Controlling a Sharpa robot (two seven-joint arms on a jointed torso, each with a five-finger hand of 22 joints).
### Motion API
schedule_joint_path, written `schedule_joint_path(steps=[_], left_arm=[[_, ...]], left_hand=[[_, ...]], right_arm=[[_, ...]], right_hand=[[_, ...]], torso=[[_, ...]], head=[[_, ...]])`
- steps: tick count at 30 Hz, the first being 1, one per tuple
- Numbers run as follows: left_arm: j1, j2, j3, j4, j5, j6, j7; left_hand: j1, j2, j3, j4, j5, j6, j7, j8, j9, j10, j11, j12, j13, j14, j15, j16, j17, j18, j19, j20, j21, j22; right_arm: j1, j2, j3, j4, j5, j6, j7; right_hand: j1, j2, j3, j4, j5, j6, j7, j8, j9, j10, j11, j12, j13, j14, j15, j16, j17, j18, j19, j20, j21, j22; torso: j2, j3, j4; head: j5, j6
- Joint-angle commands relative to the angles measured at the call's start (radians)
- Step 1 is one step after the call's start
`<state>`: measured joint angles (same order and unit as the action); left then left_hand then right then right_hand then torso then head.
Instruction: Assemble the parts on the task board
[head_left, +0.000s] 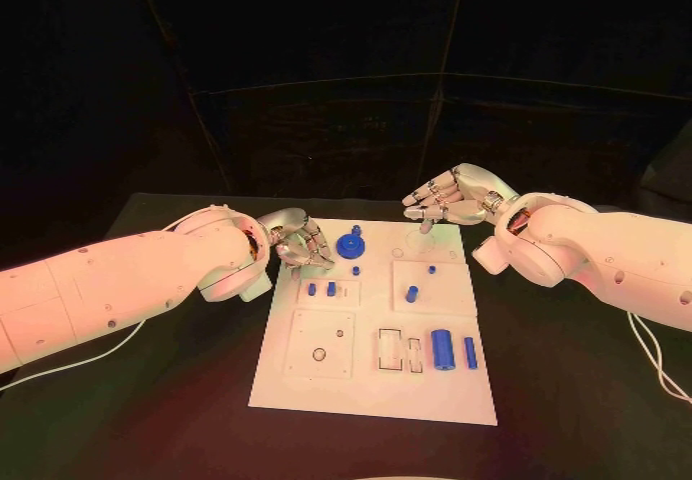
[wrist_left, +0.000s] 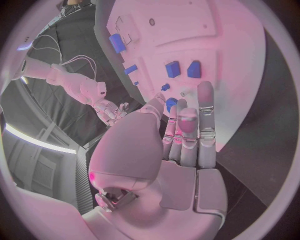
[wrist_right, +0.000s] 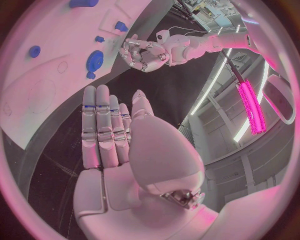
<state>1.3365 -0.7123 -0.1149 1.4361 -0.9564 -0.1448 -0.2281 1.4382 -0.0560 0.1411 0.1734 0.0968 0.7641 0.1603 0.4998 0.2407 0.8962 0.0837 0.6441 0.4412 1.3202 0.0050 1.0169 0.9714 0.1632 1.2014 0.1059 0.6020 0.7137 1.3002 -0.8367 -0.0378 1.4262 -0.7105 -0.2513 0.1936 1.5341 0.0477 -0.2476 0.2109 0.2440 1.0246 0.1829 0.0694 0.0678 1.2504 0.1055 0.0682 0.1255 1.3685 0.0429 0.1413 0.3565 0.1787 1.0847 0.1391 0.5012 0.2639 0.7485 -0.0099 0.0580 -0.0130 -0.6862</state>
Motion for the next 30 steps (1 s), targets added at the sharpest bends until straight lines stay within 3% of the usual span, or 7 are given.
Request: schedule_joint_path(steps=[1, 6, 13, 15, 19, 22, 30], left_arm=[[0.002, 0.031, 0.000, -0.022, -0.231, -0.064, 0.191], [0.001, 0.078, 0.000, -0.044, -0.418, -0.066, 0.251], [0.000, 0.134, -0.014, -0.083, -0.593, -0.043, 0.261], [0.000, 0.145, -0.017, -0.094, -0.619, -0.032, 0.255], [-0.002, 0.166, -0.020, -0.112, -0.654, -0.009, 0.242], [-0.003, 0.180, -0.021, -0.121, -0.671, 0.006, 0.232], [-0.004, 0.208, -0.022, -0.146, -0.699, 0.047, 0.204]], left_hand=[[0.044, -0.021, 0.038, -0.023, 0.005, 0.032, 0.002, -0.037, -0.034, -0.012, 0.009, -0.060, -0.062, -0.036, 0.001, -0.060, -0.061, 0.017, -0.010, 0.004, -0.028, -0.020], [0.047, -0.063, 0.058, -0.035, 0.004, 0.066, -0.006, -0.092, -0.077, 0.003, 0.008, -0.124, -0.136, -0.034, 0.004, -0.069, -0.079, 0.019, 0.004, 0.005, -0.045, -0.035], [0.029, -0.091, 0.069, -0.044, 0.004, 0.116, -0.013, -0.151, -0.121, 0.031, 0.004, -0.176, -0.213, 0.057, 0.000, 0.082, 0.044, 0.019, 0.064, -0.001, -0.022, -0.025], [0.026, -0.095, 0.074, -0.048, 0.004, 0.129, -0.015, -0.164, -0.131, 0.037, 0.003, -0.186, -0.230, 0.083, -0.001, 0.139, 0.093, 0.010, 0.096, -0.003, 0.042, 0.029], [0.014, -0.101, 0.076, -0.051, 0.003, 0.151, -0.017, -0.186, -0.146, 0.042, 0.002, -0.208, -0.261, 0.141, -0.003, 0.264, 0.210, -0.024, 0.178, -0.007, 0.253, 0.213], [0.008, -0.101, 0.078, -0.054, 0.003, 0.167, -0.019, -0.202, -0.156, 0.050, 0.000, -0.223, -0.283, 0.164, -0.006, 0.318, 0.262, -0.039, 0.209, -0.009, 0.349, 0.299], [0.008, -0.098, 0.087, -0.060, 0.004, 0.184, -0.023, -0.218, -0.164, 0.060, -0.003, -0.240, -0.305, 0.177, -0.010, 0.343, 0.279, -0.048, 0.229, -0.013, 0.414, 0.358]], right_arm=[[0.002, 0.001, 0.000, 0.003, 0.001, 0.001, 0.004], [0.002, 0.002, 0.000, 0.005, -0.007, -0.003, 0.005], [0.002, 0.004, 0.000, 0.008, -0.012, -0.005, 0.006], [0.002, 0.004, 0.000, 0.008, -0.013, -0.005, 0.006], [0.002, 0.005, 0.001, 0.009, -0.014, -0.006, 0.005], [0.002, 0.007, 0.001, 0.009, -0.014, -0.006, 0.005], [0.002, 0.008, 0.001, 0.010, -0.014, -0.007, 0.005]], right_hand=[[-0.008, 0.000, -0.005, -0.003, 0.005, -0.007, -0.003, 0.001, 0.000, -0.005, 0.001, -0.003, -0.002, -0.005, -0.001, -0.003, -0.002, 0.004, 0.000, 0.009, -0.007, -0.001], [-0.006, 0.000, -0.004, -0.005, 0.006, -0.008, -0.004, 0.001, 0.000, -0.005, 0.001, -0.003, -0.002, -0.005, -0.001, -0.004, -0.002, 0.004, 0.000, 0.009, -0.008, -0.002], [-0.006, 0.000, -0.004, -0.005, 0.006, -0.008, -0.004, 0.001, 0.000, -0.005, 0.001, -0.003, -0.002, -0.005, -0.001, -0.004, -0.002, 0.004, 0.000, 0.009, -0.008, -0.002], [-0.006, 0.000, -0.004, -0.005, 0.006, -0.008, -0.004, 0.001, 0.000, -0.005, 0.001, -0.003, -0.002, -0.005, -0.001, -0.004, -0.002, 0.004, 0.000, 0.009, -0.008, -0.002], [-0.006, 0.000, -0.004, -0.005, 0.006, -0.008, -0.004, 0.001, 0.000, -0.005, 0.001, -0.003, -0.002, -0.005, -0.001, -0.004, -0.002, 0.004, 0.000, 0.009, -0.008, -0.002], [-0.006, 0.000, -0.004, -0.005, 0.006, -0.008, -0.004, 0.001, 0.000, -0.005, 0.001, -0.003, -0.002, -0.005, -0.001, -0.004, -0.002, 0.004, 0.000, 0.009, -0.008, -0.002], [-0.006, 0.000, -0.004, -0.005, 0.006, -0.008, -0.004, 0.001, 0.000, -0.005, 0.001, -0.003, -0.002, -0.005, -0.001, -0.004, -0.002, 0.004, 0.000, 0.009, -0.008, -0.002]], torso=[[0.001, -0.0009, -0.0017], [0.001, -0.0002, -0.0012], [0.002, -0.0007, -0.0015], [0.001, -0.0011, -0.0008], [0.000, -0.0010, 0.0004], [0.000, -0.0007, 0.0000], [0.000, -0.0006, -0.0001]], head=[[-0.006, 0.005], [-0.012, 0.008], [-0.016, 0.010], [-0.016, 0.010], [-0.018, 0.008], [-0.017, 0.008], [-0.019, 0.007]])
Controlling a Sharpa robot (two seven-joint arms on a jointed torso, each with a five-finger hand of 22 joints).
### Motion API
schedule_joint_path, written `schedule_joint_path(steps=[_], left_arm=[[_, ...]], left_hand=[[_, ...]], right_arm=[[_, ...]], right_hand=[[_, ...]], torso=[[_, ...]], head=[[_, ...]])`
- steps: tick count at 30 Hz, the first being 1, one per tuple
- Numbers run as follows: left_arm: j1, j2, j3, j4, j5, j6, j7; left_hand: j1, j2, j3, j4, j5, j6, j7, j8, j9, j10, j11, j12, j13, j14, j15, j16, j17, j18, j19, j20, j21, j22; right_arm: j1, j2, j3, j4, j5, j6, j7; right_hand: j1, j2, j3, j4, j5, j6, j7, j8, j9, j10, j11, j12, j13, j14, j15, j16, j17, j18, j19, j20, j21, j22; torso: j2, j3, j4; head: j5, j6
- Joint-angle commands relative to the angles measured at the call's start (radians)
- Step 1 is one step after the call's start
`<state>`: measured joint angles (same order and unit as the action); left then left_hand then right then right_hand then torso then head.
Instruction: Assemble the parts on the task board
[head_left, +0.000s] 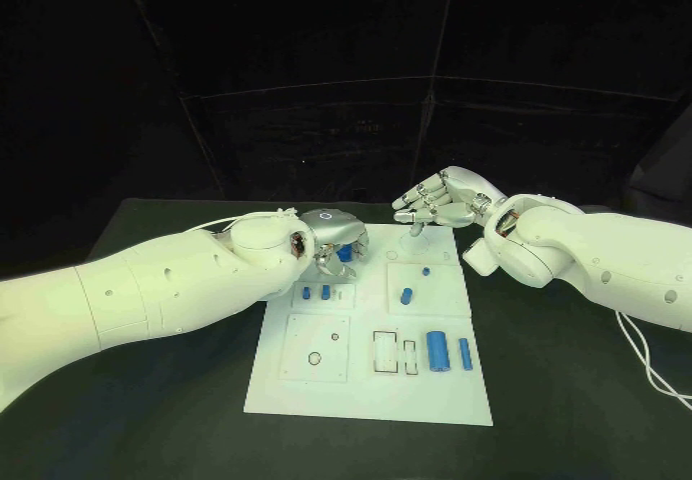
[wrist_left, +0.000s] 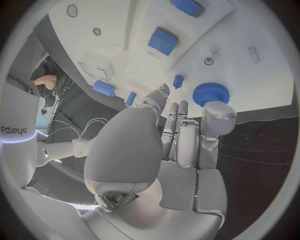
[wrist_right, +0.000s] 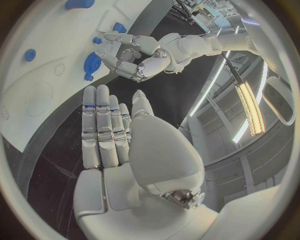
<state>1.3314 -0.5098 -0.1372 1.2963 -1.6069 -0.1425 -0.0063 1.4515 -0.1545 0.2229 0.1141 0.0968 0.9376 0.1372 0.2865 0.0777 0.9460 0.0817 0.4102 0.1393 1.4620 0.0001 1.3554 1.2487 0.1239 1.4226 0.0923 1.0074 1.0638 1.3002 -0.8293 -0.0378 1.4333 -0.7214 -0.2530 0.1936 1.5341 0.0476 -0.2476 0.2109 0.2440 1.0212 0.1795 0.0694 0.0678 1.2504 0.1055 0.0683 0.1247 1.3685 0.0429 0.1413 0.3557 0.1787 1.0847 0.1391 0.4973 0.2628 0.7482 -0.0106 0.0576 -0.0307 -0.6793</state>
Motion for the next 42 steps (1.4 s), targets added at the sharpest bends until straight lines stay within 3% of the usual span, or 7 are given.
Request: schedule_joint_path(steps=[1, 13, 34, 42], left_arm=[[0.001, 0.007, 0.001, -0.008, -0.049, 0.051, -0.020], [-0.004, 0.028, 0.000, -0.030, -0.053, 0.100, -0.041], [-0.009, 0.044, 0.001, -0.054, -0.053, 0.124, -0.050], [-0.011, 0.046, 0.001, -0.051, -0.053, 0.127, -0.035]], left_hand=[[-0.005, 0.002, 0.007, -0.002, 0.004, 0.014, 0.000, -0.006, -0.002, 0.013, -0.001, -0.008, -0.005, 0.036, -0.005, 0.005, 0.000, -0.010, 0.009, 0.000, 0.015, 0.014], [0.005, 0.007, 0.031, -0.013, 0.005, 0.035, -0.004, -0.021, -0.007, 0.039, -0.004, -0.029, -0.027, 0.038, -0.008, 0.006, -0.009, -0.014, 0.014, -0.002, 0.044, 0.043], [0.011, 0.021, 0.115, -0.033, 0.005, 0.070, -0.005, -0.049, -0.008, 0.090, -0.005, -0.069, -0.063, 0.038, -0.008, 0.014, -0.016, -0.017, 0.010, -0.001, 0.067, 0.072], [-0.005, 0.012, 0.133, -0.035, -0.004, 0.079, -0.008, -0.062, -0.009, 0.110, -0.009, -0.086, -0.071, 0.038, -0.010, 0.015, -0.020, -0.019, 0.011, -0.003, 0.082, 0.089]], right_arm=[[0.002, 0.001, 0.001, 0.003, -0.003, -0.005, 0.005], [0.002, 0.003, 0.001, 0.004, -0.004, -0.005, 0.006], [0.002, 0.006, 0.001, 0.003, -0.004, -0.003, 0.006], [0.002, 0.006, 0.001, 0.003, -0.004, -0.003, 0.006]], right_hand=[[-0.006, 0.000, -0.004, -0.005, 0.006, -0.004, 0.000, 0.001, 0.000, -0.005, 0.001, -0.003, -0.002, -0.005, -0.001, -0.004, -0.001, 0.004, 0.000, 0.009, -0.004, -0.001], [-0.004, 0.001, -0.004, -0.007, 0.006, -0.005, 0.000, 0.001, 0.000, -0.006, 0.001, -0.003, -0.003, -0.004, -0.001, -0.005, -0.001, 0.004, 0.001, 0.009, -0.006, -0.002], [-0.004, 0.001, -0.004, -0.007, 0.006, -0.005, 0.000, 0.001, 0.000, -0.006, 0.001, -0.003, -0.003, -0.004, -0.001, -0.005, -0.001, 0.004, 0.001, 0.009, -0.006, -0.002], [-0.004, 0.001, -0.004, -0.007, 0.006, -0.005, 0.000, 0.001, 0.000, -0.006, 0.001, -0.003, -0.003, -0.004, -0.001, -0.005, -0.001, 0.004, 0.001, 0.009, -0.006, -0.002]], torso=[[-0.001, 0.0004, 0.0004], [-0.001, 0.0001, 0.0006], [-0.001, 0.0003, 0.0012], [-0.002, 0.0004, 0.0018]], head=[[0.000, 0.000], [0.000, -0.004], [-0.001, -0.007], [-0.002, -0.008]])
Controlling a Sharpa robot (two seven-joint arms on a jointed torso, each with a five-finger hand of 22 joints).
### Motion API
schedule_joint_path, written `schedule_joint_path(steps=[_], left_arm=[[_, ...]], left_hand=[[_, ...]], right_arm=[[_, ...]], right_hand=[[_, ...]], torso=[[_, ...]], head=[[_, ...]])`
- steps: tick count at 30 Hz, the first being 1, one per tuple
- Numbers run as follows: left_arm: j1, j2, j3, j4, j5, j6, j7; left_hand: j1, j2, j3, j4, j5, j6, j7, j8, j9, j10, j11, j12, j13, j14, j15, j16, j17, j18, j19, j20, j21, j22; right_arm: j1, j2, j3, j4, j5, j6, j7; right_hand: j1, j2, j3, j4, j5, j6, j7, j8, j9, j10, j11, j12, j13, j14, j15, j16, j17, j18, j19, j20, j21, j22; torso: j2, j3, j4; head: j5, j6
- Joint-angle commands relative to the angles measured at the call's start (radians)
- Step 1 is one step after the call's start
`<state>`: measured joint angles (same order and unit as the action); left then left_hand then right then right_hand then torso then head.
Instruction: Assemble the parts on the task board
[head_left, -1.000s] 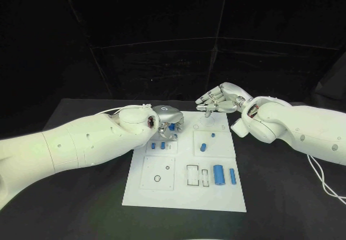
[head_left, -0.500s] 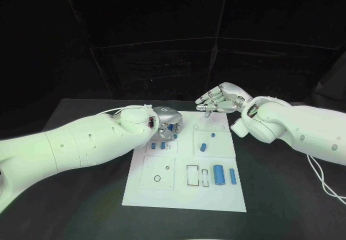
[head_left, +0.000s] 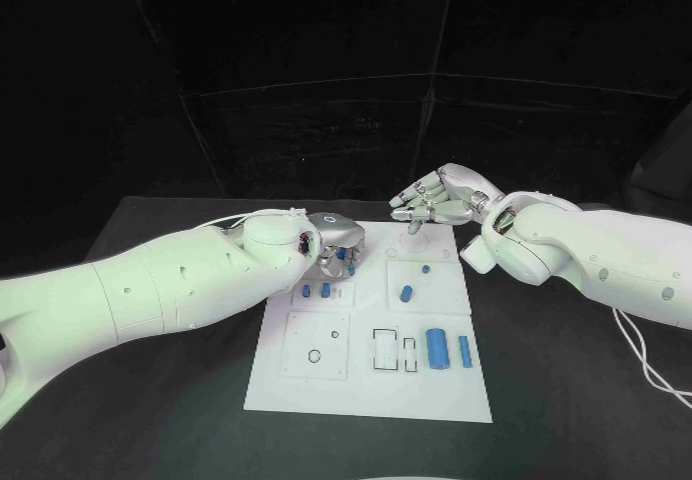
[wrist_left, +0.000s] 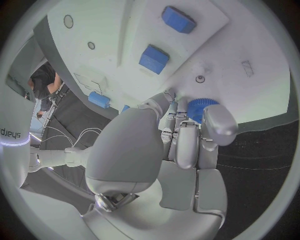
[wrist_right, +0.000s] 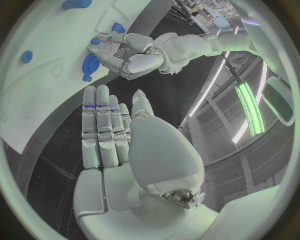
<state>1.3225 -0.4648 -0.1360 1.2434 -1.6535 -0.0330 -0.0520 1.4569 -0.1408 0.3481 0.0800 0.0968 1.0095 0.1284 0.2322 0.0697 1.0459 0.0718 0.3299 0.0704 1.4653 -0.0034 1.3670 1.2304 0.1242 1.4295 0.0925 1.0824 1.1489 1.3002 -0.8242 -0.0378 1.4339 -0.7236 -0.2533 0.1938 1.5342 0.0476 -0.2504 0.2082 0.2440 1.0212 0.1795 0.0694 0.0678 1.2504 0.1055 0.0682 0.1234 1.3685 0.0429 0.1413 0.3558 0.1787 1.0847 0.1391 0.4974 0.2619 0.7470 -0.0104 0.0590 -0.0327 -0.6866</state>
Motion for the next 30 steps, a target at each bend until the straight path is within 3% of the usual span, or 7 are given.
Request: schedule_joint_path(steps=[1, 14, 30], left_arm=[[-0.002, 0.001, 0.000, 0.003, -0.007, 0.017, 0.011], [-0.003, 0.001, 0.000, 0.001, -0.006, 0.019, 0.009], [-0.004, 0.003, 0.000, -0.001, -0.006, -0.018, 0.022]], left_hand=[[-0.012, -0.003, 0.010, -0.001, -0.005, 0.006, 0.001, -0.010, -0.002, 0.011, 0.001, -0.008, -0.003, 0.034, -0.007, 0.004, -0.003, -0.020, 0.004, -0.003, 0.008, 0.005], [-0.027, -0.021, 0.034, -0.012, -0.008, -0.024, 0.005, -0.057, -0.005, 0.013, 0.006, -0.045, -0.006, 0.033, -0.004, 0.004, -0.012, -0.021, 0.001, -0.002, 0.013, 0.015], [-0.036, 0.015, 0.096, -0.030, -0.015, 0.073, -0.007, -0.050, 0.009, 0.115, -0.014, -0.072, -0.001, 0.038, -0.019, 0.011, -0.014, -0.024, 0.006, -0.011, 0.034, 0.039]], right_arm=[[0.002, 0.001, 0.001, 0.003, -0.001, -0.003, 0.006], [0.002, 0.002, 0.001, 0.003, -0.004, -0.002, 0.005], [0.002, 0.003, 0.001, 0.002, -0.004, -0.002, 0.005]], right_hand=[[-0.004, 0.001, -0.001, -0.004, 0.006, -0.005, 0.000, 0.001, 0.000, -0.006, 0.001, -0.003, -0.001, -0.004, -0.001, -0.005, -0.002, 0.004, 0.001, 0.009, -0.006, -0.001], [-0.004, 0.001, -0.001, -0.004, 0.006, -0.005, 0.000, 0.001, 0.000, -0.006, 0.001, -0.003, -0.001, -0.004, -0.001, -0.005, -0.002, 0.004, 0.001, 0.009, -0.006, -0.001], [-0.003, 0.002, 0.000, -0.006, 0.006, -0.004, 0.000, 0.001, 0.000, -0.006, 0.001, -0.003, -0.002, -0.003, -0.001, -0.007, -0.002, 0.004, 0.002, 0.009, -0.008, -0.002]], torso=[[0.000, 0.0001, 0.0006], [0.000, 0.0000, 0.0001], [0.000, 0.0000, 0.0002]], head=[[0.001, -0.001], [0.001, 0.000], [-0.001, -0.002]])
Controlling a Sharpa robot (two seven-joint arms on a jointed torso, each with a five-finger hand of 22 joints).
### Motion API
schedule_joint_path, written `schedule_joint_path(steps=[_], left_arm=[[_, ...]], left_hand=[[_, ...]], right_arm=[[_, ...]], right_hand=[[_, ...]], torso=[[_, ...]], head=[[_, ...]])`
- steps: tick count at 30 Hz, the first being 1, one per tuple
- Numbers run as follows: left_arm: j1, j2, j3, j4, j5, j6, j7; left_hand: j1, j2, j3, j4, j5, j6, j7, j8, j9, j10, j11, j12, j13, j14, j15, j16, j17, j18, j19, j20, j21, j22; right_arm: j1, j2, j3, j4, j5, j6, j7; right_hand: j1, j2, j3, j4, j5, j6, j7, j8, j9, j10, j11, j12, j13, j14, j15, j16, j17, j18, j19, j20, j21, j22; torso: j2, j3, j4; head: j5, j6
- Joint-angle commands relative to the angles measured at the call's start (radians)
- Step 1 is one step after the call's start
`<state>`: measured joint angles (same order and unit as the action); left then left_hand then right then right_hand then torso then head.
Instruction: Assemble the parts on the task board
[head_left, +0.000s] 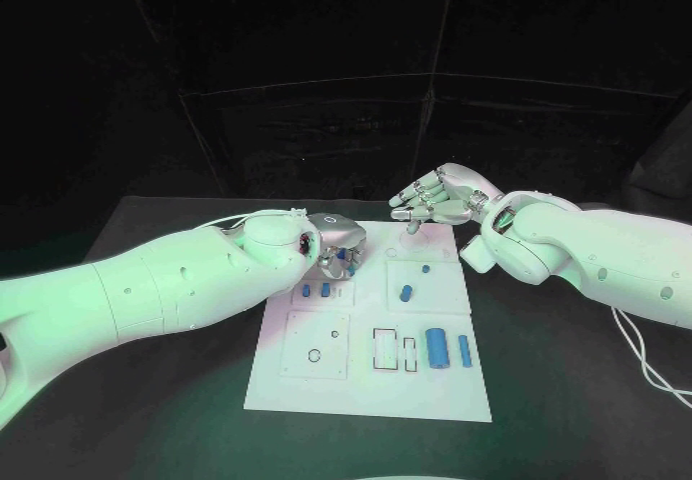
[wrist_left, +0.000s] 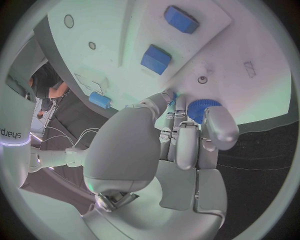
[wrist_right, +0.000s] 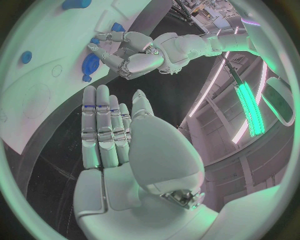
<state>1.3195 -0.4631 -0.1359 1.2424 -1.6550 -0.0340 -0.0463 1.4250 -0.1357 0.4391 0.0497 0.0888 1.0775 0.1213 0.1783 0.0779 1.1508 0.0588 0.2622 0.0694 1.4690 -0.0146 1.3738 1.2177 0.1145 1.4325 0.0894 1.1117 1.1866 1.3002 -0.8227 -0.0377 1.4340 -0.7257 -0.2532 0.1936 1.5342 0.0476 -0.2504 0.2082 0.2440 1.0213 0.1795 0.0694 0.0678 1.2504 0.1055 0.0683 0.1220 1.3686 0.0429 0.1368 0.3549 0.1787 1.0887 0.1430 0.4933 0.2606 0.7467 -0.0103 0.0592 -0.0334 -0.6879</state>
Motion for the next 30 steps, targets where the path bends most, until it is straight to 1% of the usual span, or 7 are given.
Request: schedule_joint_path(steps=[1, 11, 14, 15, 20, 24, 30], left_arm=[[-0.001, 0.001, 0.000, 0.000, -0.004, -0.022, 0.017], [-0.003, -0.011, 0.001, 0.009, -0.002, -0.072, 0.022], [-0.003, -0.025, 0.006, 0.024, 0.007, -0.088, 0.024], [-0.003, -0.029, 0.009, 0.029, 0.009, -0.092, 0.025], [-0.004, -0.056, 0.041, 0.063, 0.041, -0.112, 0.026], [-0.004, -0.085, 0.061, 0.092, 0.065, -0.124, 0.028], [-0.003, -0.146, 0.076, 0.131, 0.107, -0.115, 0.021]], left_hand=[[-0.006, 0.009, 0.006, 0.000, -0.007, 0.005, 0.001, 0.002, 0.001, 0.010, 0.000, -0.008, 0.000, 0.034, -0.007, 0.004, -0.002, -0.014, 0.003, -0.008, 0.006, 0.003], [-0.012, 0.003, 0.023, -0.013, -0.008, 0.003, 0.006, -0.016, -0.003, 0.015, 0.004, -0.042, -0.003, 0.034, -0.005, 0.004, -0.006, -0.016, 0.005, -0.008, 0.013, 0.012], [-0.014, 0.001, 0.027, -0.016, -0.009, 0.002, 0.008, -0.021, -0.004, 0.017, 0.005, -0.050, -0.003, 0.034, -0.003, 0.003, -0.008, -0.017, 0.006, -0.007, 0.015, 0.014], [-0.015, -0.001, 0.028, -0.017, -0.009, 0.002, 0.008, -0.023, -0.005, 0.017, 0.006, -0.053, -0.003, 0.034, -0.003, 0.003, -0.009, -0.017, 0.005, -0.007, 0.014, 0.014], [-0.019, -0.003, 0.030, -0.018, -0.009, 0.003, 0.010, -0.026, -0.005, 0.018, 0.007, -0.060, -0.003, 0.033, -0.002, 0.003, -0.010, -0.017, 0.005, -0.006, 0.014, 0.014], [-0.020, -0.004, 0.030, -0.018, -0.009, 0.003, 0.010, -0.027, -0.005, 0.019, 0.008, -0.061, -0.003, 0.033, -0.002, 0.003, -0.011, -0.017, 0.005, -0.006, 0.014, 0.015], [-0.023, -0.006, 0.031, -0.019, -0.009, 0.004, 0.010, -0.028, -0.005, 0.021, 0.008, -0.064, -0.003, 0.033, -0.002, 0.002, -0.013, -0.017, 0.006, -0.006, 0.016, 0.017]], right_arm=[[0.002, 0.001, 0.001, 0.002, -0.002, -0.002, 0.005], [0.002, 0.002, 0.001, 0.000, -0.002, -0.002, 0.006], [0.002, 0.003, 0.001, -0.002, -0.002, -0.002, 0.006], [0.002, 0.003, 0.001, -0.002, -0.002, -0.002, 0.006], [0.002, 0.005, 0.001, -0.006, -0.002, -0.001, 0.007], [0.002, 0.007, 0.000, -0.010, -0.002, 0.000, 0.007], [0.002, 0.008, 0.000, -0.015, -0.002, 0.002, 0.008]], right_hand=[[-0.003, 0.002, 0.000, -0.006, 0.006, -0.004, 0.000, 0.001, 0.000, -0.006, 0.001, -0.003, -0.001, -0.003, -0.001, -0.003, -0.001, 0.004, -0.002, 0.005, -0.004, -0.001], [-0.003, 0.004, 0.000, -0.006, 0.006, -0.004, 0.000, 0.001, 0.000, -0.006, 0.000, -0.003, -0.001, -0.003, -0.001, -0.003, -0.001, 0.004, -0.002, 0.005, -0.004, -0.001], [-0.003, 0.004, 0.000, -0.006, 0.006, -0.004, 0.000, 0.001, 0.000, -0.006, 0.000, -0.003, -0.001, -0.003, -0.001, -0.003, -0.001, 0.004, -0.002, 0.005, -0.004, -0.001], [-0.003, 0.004, 0.000, -0.006, 0.006, -0.004, 0.000, 0.001, 0.000, -0.006, 0.000, -0.003, -0.001, -0.003, -0.001, -0.003, -0.001, 0.004, -0.002, 0.005, -0.004, -0.001], [-0.003, 0.004, 0.000, -0.006, 0.006, -0.004, 0.000, 0.001, 0.000, -0.006, 0.000, -0.003, -0.001, -0.003, -0.001, -0.003, -0.001, 0.004, -0.002, 0.005, -0.004, -0.001], [-0.003, 0.004, 0.000, -0.006, 0.006, -0.004, 0.000, 0.001, 0.000, -0.006, 0.000, -0.003, -0.001, -0.003, -0.001, -0.003, -0.001, 0.004, -0.002, 0.005, -0.004, -0.001], [-0.003, 0.004, 0.000, -0.006, 0.006, -0.004, 0.000, 0.001, 0.000, -0.006, 0.000, -0.003, -0.001, -0.003, -0.001, -0.003, -0.001, 0.004, -0.002, 0.005, -0.004, -0.001]], torso=[[0.000, 0.0000, 0.0001], [0.000, -0.0006, 0.0007], [-0.001, -0.0008, 0.0014], [-0.001, -0.0005, 0.0014], [-0.002, -0.0011, 0.0024], [-0.003, -0.0013, 0.0037], [-0.003, -0.0014, 0.0037]], head=[[0.000, 0.000], [-0.001, 0.003], [-0.001, 0.004], [0.000, 0.004], [0.001, 0.007], [0.003, 0.009], [0.007, 0.013]])
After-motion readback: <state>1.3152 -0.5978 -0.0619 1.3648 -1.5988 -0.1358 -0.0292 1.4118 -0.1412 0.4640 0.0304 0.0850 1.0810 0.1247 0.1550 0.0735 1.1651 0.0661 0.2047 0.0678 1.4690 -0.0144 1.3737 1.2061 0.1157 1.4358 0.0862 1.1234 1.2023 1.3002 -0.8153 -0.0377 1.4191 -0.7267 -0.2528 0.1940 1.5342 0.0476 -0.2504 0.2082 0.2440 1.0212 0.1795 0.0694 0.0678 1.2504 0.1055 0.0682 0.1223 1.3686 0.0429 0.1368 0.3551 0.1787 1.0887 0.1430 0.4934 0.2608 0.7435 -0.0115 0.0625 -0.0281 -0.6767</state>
